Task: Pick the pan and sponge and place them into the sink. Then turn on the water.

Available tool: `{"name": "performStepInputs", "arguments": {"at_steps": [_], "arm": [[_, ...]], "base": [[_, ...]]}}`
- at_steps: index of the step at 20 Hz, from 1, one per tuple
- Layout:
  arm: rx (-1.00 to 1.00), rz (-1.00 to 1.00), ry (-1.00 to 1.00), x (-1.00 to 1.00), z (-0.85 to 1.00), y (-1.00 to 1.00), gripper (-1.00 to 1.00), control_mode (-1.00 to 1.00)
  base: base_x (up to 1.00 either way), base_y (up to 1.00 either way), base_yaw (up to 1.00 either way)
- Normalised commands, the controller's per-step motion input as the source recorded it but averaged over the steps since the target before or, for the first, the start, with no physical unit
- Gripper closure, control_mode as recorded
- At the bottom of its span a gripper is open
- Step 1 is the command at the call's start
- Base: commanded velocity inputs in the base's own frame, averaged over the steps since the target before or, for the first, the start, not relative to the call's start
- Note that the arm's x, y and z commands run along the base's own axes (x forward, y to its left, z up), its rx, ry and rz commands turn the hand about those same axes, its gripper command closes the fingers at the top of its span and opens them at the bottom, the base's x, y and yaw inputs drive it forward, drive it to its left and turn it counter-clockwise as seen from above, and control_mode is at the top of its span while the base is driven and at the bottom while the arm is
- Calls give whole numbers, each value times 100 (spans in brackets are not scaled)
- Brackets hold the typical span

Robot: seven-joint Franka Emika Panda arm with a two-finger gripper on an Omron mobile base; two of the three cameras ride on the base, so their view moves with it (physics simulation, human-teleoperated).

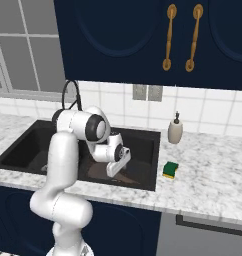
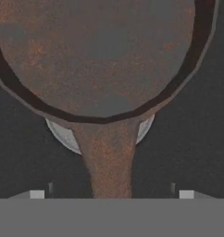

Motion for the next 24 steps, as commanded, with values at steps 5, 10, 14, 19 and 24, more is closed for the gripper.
{"name": "performStepInputs", "arguments": {"at_steps": [5,10,14,19,24], "arm": [[13,0,-8,0,85,-10,-100,-100],[1,-1,-1,0,97,-10,-100,-100],[0,-11,0,-1,98,-15,-100,-100],[0,-13,0,-3,73,-17,-100,-100],[0,-5,0,-2,7,-17,-100,-100]], "base": [[0,0,0],[0,0,0],[0,0,0],[0,0,0],[0,0,0]]}}
